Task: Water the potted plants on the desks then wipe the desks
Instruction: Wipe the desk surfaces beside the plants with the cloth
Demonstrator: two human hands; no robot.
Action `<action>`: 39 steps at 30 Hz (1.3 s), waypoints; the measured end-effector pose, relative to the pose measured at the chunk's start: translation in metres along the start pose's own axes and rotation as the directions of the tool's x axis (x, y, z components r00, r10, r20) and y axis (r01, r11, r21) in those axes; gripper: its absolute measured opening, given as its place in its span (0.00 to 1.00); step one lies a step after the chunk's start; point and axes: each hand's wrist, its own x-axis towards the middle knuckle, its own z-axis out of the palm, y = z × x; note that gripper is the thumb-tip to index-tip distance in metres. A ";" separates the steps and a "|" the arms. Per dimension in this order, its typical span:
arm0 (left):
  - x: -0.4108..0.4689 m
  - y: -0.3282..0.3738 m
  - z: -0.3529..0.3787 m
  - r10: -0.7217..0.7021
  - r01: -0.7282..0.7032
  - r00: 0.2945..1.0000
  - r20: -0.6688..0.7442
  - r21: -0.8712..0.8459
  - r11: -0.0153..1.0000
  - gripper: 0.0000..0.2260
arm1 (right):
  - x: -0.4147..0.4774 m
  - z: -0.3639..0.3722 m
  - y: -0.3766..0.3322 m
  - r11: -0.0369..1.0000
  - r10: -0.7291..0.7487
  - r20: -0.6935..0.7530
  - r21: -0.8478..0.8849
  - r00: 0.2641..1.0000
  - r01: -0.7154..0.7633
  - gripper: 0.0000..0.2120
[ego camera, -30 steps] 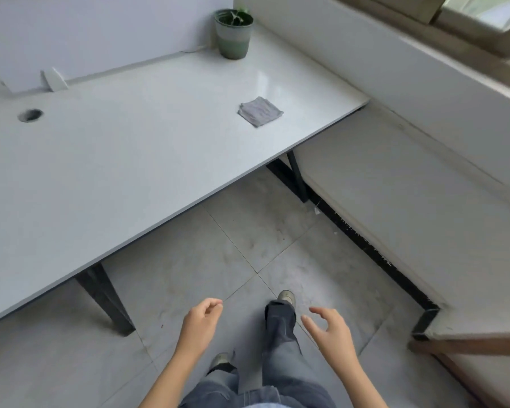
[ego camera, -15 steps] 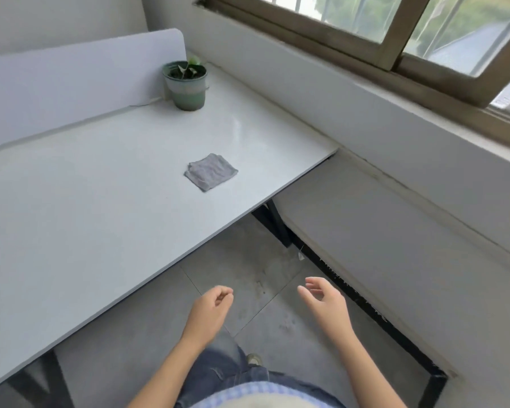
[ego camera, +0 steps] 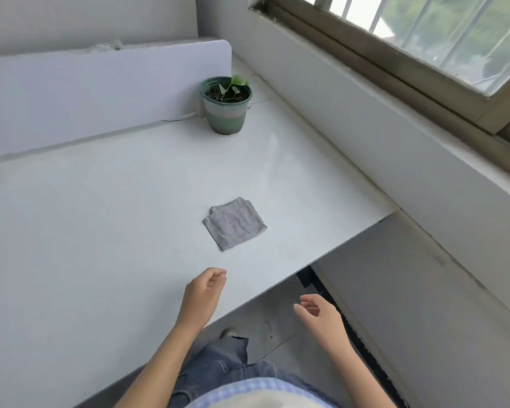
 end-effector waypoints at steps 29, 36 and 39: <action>0.160 0.049 0.064 -0.261 0.513 0.662 -0.702 0.171 0.842 0.27 | 0.234 0.022 -0.113 0.153 -0.395 0.770 -0.483 0.501 0.862 0.21; 0.193 0.045 0.087 -0.391 0.713 0.551 -0.737 0.172 0.680 0.27 | 0.348 -0.007 -0.153 0.222 -0.495 0.619 -0.589 0.610 0.777 0.24; 0.197 0.039 0.088 -0.383 0.744 0.514 -0.767 0.176 0.645 0.26 | 0.417 -0.010 -0.182 0.286 -0.516 0.519 -0.645 0.681 0.708 0.21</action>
